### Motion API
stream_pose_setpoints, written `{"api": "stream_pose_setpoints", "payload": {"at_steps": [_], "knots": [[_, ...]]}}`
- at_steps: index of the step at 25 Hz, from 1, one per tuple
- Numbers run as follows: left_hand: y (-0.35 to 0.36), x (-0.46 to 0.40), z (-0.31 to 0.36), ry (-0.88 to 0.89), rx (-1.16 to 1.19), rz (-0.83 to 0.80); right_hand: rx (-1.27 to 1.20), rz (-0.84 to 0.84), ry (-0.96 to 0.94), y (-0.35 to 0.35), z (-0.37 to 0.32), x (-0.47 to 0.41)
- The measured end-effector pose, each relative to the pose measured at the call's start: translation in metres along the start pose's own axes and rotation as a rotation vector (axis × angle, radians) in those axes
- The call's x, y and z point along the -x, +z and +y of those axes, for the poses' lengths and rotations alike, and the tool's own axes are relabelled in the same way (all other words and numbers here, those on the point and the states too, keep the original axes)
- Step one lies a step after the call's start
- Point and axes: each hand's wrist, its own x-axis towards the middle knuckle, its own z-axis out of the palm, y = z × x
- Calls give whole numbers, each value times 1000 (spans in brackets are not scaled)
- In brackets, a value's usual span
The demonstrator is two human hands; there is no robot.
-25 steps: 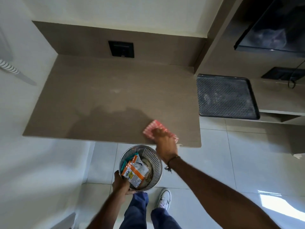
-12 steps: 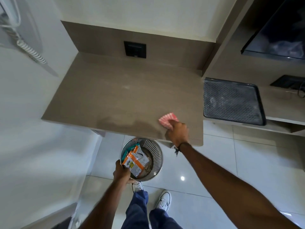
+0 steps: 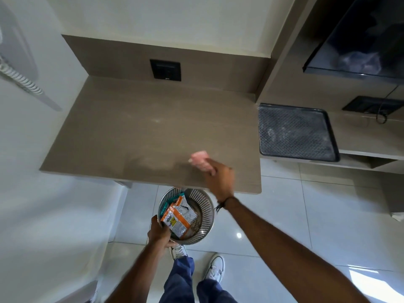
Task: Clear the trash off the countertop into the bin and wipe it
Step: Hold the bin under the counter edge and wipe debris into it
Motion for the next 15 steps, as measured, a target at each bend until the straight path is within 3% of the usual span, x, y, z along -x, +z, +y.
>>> {"api": "stream_pose_setpoints", "payload": {"at_steps": [2,4,7,10,12,15], "knots": [[3,0,0,-3,14,-20,80,144,180,-26,21,-21],[6,-1,1,-2,14,-34,194,55,312,-38,33,-33],[12,-2,3,9,-3,-79,159,-1,265,-40,36,-22],[20,1,2,15,4,-105,120,286,179,-44,50,21],[27,4,-2,27,-9,-100,122,344,206,-37,73,65],[43,0,-18,76,-77,-89,51,21,554,-11,120,116]]}}
